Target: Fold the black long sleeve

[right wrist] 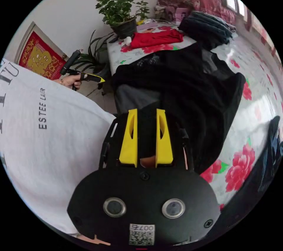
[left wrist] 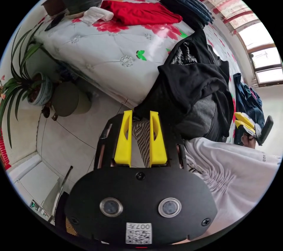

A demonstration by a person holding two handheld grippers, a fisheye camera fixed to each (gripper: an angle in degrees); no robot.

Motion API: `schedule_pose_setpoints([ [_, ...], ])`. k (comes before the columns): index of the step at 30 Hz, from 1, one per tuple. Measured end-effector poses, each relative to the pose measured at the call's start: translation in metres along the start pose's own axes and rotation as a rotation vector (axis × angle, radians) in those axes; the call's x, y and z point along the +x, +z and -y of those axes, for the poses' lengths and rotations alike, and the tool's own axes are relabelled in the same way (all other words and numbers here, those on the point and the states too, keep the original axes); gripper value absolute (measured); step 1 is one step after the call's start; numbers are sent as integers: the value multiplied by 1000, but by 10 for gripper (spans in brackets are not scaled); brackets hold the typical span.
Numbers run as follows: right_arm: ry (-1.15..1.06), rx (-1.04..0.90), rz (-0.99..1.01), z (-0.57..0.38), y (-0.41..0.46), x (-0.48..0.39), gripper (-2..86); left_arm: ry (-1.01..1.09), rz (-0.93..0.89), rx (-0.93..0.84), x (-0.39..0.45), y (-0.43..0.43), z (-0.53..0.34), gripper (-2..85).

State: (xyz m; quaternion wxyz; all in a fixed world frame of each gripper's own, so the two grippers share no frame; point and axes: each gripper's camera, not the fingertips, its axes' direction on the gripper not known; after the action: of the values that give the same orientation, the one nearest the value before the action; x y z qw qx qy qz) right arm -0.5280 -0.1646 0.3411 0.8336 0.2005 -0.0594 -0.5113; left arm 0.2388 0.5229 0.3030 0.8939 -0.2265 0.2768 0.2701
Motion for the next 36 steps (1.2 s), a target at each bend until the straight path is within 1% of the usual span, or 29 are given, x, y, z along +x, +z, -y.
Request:
schedule_pose_setpoints([
  [2, 227, 21, -35, -40, -11, 36, 53, -7, -9, -11, -6, 4, 1, 95],
  [5, 430, 112, -114, -69, -35, 68, 56, 7, -18, -12, -8, 5, 11, 94],
  [7, 473, 161, -176, -65, -47, 79, 58, 34, -21, -11, -4, 4, 21, 93],
  [10, 454, 217, -253, -29, -49, 94, 59, 74, -16, -12, 4, 0, 35, 92],
  [13, 424, 207, -261, 19, -28, 114, 61, 104, -20, -8, 12, -4, 40, 91],
  [15, 414, 152, -258, 45, -8, 128, 61, 130, 1, -22, 14, -4, 39, 89],
  [17, 425, 34, -254, 66, 25, 151, 54, 140, 19, -47, 12, -1, 37, 89],
  [19, 432, -88, -268, 70, 46, 167, 40, 138, 29, -66, 8, -1, 35, 89],
  [20, 423, -119, -306, 65, 48, 175, 29, 134, 30, -69, 4, -3, 33, 88],
  [21, 415, -104, -315, 62, 43, 177, 23, 131, 28, -66, 1, -6, 31, 88],
  [22, 407, -46, -320, 51, 28, 182, 15, 130, 27, -64, -1, -8, 30, 88],
  [23, 453, 7, -336, 39, 10, 193, 10, 128, 28, -59, -4, -11, 28, 88],
  [25, 546, 35, -368, 18, -9, 212, 8, 122, 23, -53, -10, -15, 26, 88],
  [28, 687, 53, -335, -16, -26, 242, 18, 103, 2, -60, -20, -13, 27, 92],
  [30, 709, 81, -272, -32, -34, 247, 31, 95, -7, -68, -25, -11, 31, 99],
  [34, 707, 182, -145, -71, -48, 219, 52, 139, -4, -69, -27, -10, 39, 118],
  [36, 704, 189, -89, -94, -47, 200, 58, 187, -1, -86, -27, -8, 47, 127],
])
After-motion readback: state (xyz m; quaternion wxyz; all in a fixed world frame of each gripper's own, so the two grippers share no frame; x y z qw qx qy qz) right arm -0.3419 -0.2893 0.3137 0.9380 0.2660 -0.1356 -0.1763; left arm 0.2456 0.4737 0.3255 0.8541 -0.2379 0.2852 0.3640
